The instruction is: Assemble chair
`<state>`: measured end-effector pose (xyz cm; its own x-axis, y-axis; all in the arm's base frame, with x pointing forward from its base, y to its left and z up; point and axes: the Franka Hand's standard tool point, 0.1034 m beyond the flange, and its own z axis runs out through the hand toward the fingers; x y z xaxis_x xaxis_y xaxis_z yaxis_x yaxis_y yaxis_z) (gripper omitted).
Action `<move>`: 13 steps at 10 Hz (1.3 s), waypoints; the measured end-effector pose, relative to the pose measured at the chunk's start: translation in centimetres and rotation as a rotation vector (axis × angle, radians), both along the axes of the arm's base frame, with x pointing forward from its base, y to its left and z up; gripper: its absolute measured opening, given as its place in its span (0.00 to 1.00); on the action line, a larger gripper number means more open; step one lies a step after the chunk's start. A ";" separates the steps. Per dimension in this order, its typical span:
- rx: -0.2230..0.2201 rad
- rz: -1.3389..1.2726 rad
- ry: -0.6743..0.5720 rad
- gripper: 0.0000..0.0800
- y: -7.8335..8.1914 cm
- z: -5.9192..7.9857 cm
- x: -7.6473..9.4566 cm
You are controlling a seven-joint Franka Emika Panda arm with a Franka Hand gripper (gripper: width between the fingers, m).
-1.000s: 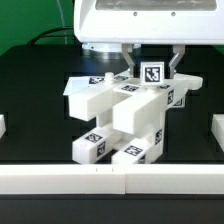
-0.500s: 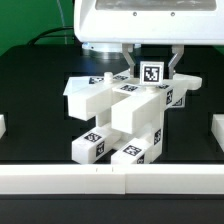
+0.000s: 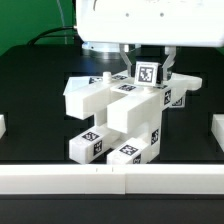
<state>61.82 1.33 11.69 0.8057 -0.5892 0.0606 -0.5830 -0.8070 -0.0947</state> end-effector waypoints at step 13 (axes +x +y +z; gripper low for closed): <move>0.139 -0.869 0.034 0.36 0.1 0.0 0.1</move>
Offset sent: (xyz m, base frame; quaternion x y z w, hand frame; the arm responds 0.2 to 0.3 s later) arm 0.0000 0.0000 0.0000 0.0000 0.0000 0.1938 0.9810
